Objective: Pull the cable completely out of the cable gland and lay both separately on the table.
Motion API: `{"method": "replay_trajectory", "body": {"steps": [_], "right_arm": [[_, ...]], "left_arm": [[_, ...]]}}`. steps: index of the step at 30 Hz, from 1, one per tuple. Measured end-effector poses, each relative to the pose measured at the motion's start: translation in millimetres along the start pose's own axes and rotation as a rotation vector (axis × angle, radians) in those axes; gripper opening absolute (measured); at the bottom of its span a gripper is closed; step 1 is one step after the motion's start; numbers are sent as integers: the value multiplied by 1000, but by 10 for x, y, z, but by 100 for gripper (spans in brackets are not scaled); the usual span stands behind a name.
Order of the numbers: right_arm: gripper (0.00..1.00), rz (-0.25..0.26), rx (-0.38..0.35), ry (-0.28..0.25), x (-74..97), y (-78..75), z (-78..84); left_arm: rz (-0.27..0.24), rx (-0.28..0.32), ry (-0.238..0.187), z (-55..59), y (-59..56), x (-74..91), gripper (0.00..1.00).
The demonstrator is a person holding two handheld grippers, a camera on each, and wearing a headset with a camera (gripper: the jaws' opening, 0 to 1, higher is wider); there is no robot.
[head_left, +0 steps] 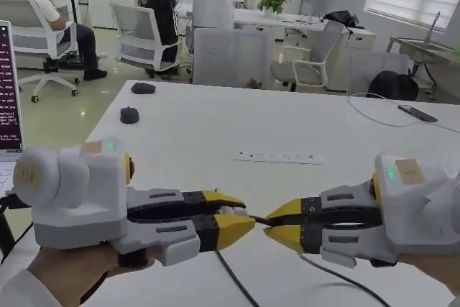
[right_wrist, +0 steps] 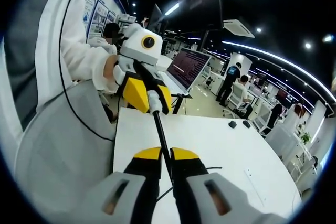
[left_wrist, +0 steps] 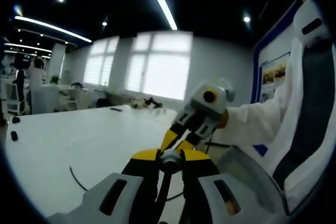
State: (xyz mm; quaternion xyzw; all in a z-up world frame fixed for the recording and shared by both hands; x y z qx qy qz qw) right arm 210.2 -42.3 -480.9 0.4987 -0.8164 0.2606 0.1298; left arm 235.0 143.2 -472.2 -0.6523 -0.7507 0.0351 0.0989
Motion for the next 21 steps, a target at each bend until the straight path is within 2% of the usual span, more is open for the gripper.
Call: {"method": "replay_trajectory", "body": {"steps": [13, 21], "right_arm": [[5, -10, -61, 47, -55, -7, 260], [5, -16, -85, 54, -57, 11, 324]], "left_arm": [[-20, 15, 18, 84, 36, 148, 16], [-26, 18, 25, 116, 33, 163, 16]]}}
Point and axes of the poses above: the centre of the closed fingertips' face, and the gripper's own axes: x roughly backward along the fingers, y roughly to its left, z roughly out of its underside, the point moved 9 cm from there along x, roughly backward along the fingers, and after that the axes turned 3 degrees about y, right-handed, at the moved point
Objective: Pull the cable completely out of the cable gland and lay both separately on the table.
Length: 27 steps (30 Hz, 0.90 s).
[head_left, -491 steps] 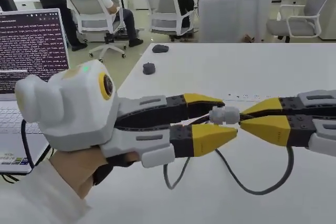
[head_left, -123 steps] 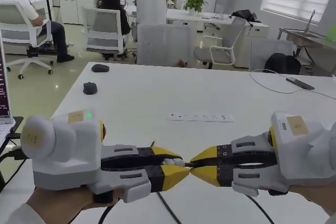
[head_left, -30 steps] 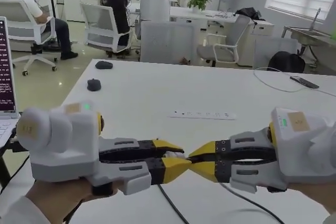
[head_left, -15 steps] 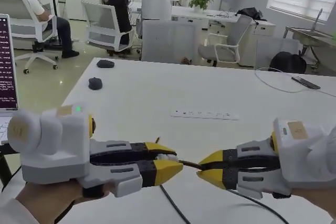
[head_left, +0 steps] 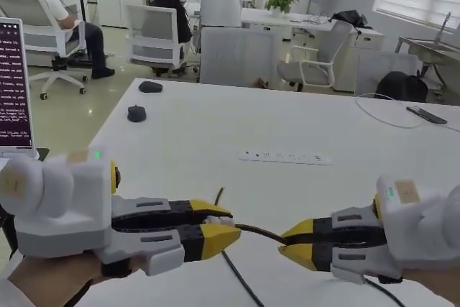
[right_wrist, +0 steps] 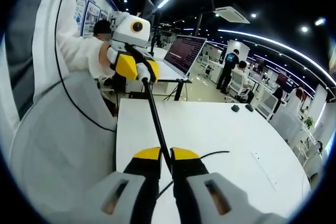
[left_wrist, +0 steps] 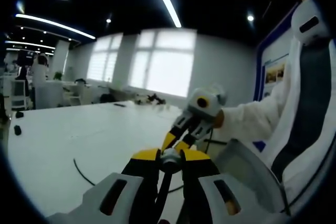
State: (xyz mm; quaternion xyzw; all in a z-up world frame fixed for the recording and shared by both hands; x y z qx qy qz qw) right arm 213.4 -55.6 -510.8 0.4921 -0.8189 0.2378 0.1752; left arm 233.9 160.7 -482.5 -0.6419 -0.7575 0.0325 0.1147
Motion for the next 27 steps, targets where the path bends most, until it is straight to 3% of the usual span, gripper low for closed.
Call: {"method": "replay_trajectory", "body": {"steps": [8, 11, 15, 27], "right_arm": [[6, -22, -20, 33, -18, 34, 19], [11, -15, -21, 27, -11, 46, -22], [16, -15, -3, 6, 2, 63, -141], [16, -55, 106, -89, 8, 163, -557]], "left_arm": [[24, 2, 1, -2, -45, -29, 16], [32, 16, -17, -16, -54, -34, 16], [29, 25, -29, -26, -46, -41, 16], [53, 23, -21, -28, -84, -117, 16]]}}
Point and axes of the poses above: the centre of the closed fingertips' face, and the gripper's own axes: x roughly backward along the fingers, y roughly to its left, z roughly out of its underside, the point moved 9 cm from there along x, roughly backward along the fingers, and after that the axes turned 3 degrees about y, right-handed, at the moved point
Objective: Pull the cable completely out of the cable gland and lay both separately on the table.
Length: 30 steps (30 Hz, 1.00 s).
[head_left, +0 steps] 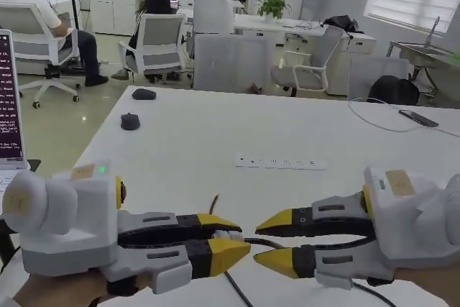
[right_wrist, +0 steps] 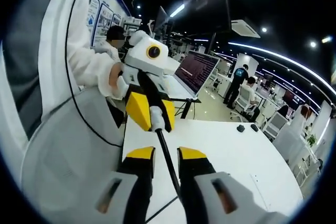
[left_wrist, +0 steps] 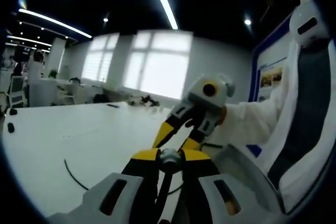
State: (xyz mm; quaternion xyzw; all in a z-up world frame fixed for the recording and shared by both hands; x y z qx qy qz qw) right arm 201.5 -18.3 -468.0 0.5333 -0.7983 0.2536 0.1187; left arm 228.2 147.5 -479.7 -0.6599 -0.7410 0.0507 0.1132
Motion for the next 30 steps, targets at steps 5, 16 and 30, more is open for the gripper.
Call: {"method": "replay_trajectory", "body": {"steps": [5, 16, 30], "right_arm": [[6, -19, 36, -7, -22, 19, -44], [6, -5, -7, -40, -28, 23, -49], [6, -33, -70, -87, -2, -22, -9]], "left_arm": [[10, -2, 0, 1, -24, -25, 16], [0, -24, 11, 30, -55, -5, 17], [-76, 17, 37, -3, -126, -33, 17]]}}
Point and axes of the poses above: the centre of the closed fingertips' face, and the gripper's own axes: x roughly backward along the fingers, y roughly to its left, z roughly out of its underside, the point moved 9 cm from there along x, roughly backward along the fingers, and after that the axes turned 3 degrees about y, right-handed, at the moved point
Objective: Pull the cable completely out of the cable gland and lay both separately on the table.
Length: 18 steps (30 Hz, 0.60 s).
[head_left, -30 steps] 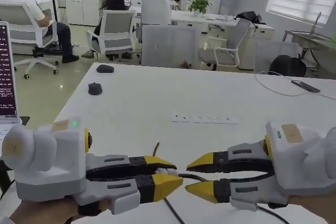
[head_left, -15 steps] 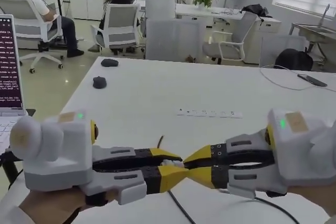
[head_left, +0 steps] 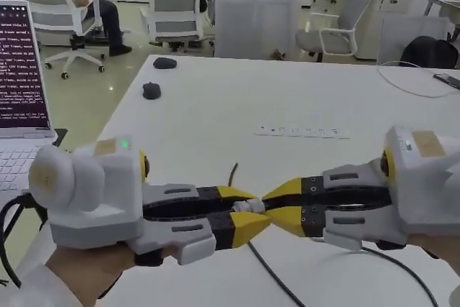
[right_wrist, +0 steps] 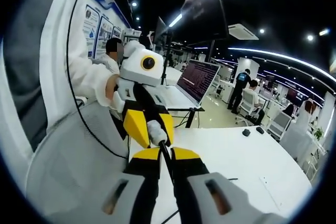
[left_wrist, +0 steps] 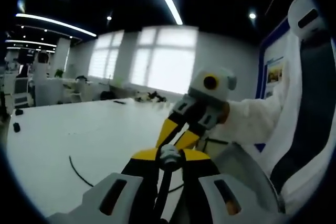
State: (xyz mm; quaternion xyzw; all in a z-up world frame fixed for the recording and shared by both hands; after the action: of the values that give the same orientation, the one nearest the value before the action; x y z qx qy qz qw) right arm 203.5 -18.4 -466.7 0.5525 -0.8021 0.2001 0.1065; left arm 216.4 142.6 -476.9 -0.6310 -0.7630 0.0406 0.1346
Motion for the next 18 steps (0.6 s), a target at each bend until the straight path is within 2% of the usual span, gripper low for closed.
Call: {"method": "replay_trajectory", "body": {"steps": [1, 3, 5, 10, 15, 18], "right_arm": [[6, -7, -3, -1, -1, 1, -11], [5, -18, 4, -2, -2, -1, -32], [5, -22, 3, -5, -8, -12, -32], [5, -2, -14, -4, 17, -47, 10], [5, 14, -4, 30, 69, -93, 87], [5, 43, -27, 14, 117, -136, 113]], "left_arm": [[-5, 17, 6, -14, -10, 12, 17], [-13, -4, 15, -54, -42, 46, 17], [-18, -13, 25, -74, -23, 95, 17], [-37, 18, 20, -88, 14, 164, 17], [-47, 13, 37, -94, 17, 188, 17], [-63, 13, 36, -127, 56, 242, 17]]}}
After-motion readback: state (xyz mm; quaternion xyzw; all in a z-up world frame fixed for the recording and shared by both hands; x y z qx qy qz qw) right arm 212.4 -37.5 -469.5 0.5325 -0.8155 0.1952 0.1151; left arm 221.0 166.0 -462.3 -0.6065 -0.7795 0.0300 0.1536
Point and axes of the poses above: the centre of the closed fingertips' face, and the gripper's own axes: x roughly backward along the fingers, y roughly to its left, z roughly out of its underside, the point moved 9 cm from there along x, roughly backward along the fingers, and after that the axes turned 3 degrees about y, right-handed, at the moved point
